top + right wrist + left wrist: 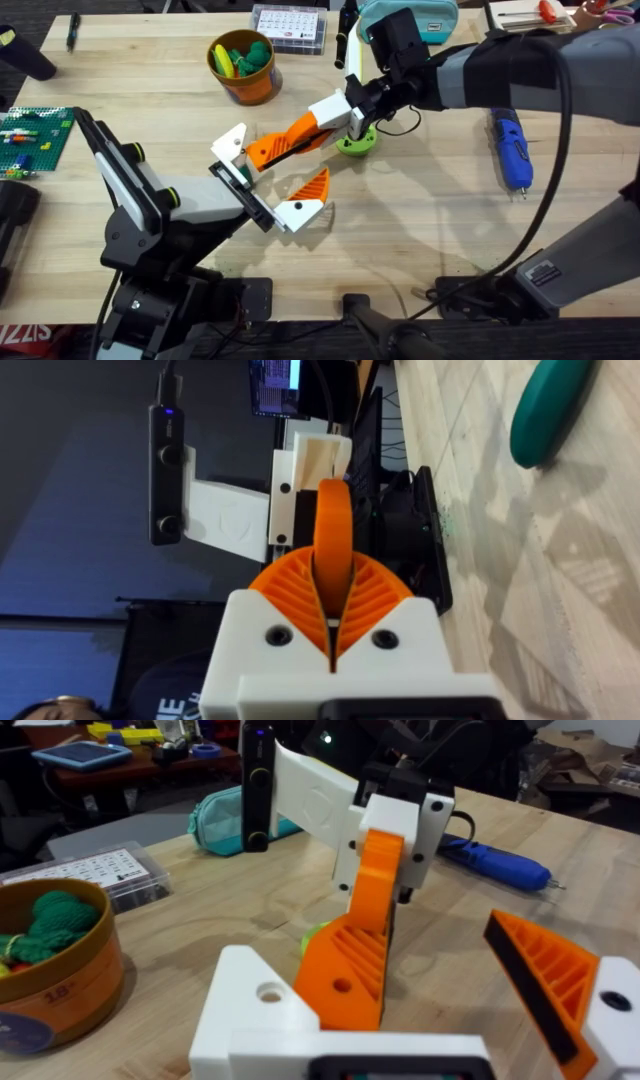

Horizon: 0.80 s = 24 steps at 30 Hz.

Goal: Pick up the gripper from the table and insert it into the empty holder that is missing its gripper. Then pick up a screw, insert it into the mounting hole, and use the screwdriver to tighten it. Finally, clean up the table by picking up the vegetable and placing it into the bucket.

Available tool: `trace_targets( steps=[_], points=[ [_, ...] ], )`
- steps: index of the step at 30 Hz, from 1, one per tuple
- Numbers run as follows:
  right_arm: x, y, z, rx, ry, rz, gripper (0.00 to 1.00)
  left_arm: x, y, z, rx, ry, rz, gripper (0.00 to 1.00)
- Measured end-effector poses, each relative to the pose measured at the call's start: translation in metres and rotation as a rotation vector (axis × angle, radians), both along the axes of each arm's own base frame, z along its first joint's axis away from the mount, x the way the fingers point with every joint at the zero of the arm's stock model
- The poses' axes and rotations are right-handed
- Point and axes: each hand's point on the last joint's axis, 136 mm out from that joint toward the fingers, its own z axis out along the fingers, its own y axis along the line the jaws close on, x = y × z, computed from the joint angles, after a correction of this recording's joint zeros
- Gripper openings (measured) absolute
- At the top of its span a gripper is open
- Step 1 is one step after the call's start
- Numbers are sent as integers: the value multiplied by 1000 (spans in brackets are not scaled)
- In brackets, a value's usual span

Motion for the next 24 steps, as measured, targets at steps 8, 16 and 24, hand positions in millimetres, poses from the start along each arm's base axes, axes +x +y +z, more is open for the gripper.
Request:
trace_targets(
  steps=[8,16,24],
  points=[
    [6,-4,-2,-17,20,-24,18,1,1,-2,2,10,8,989],
    [32,-29,1,-27,80,-108,18,1,1,-2,2,10,7,989],
    [24,-21,2,-26,85,-78,18,1,1,-2,2,10,7,989]
  ],
)
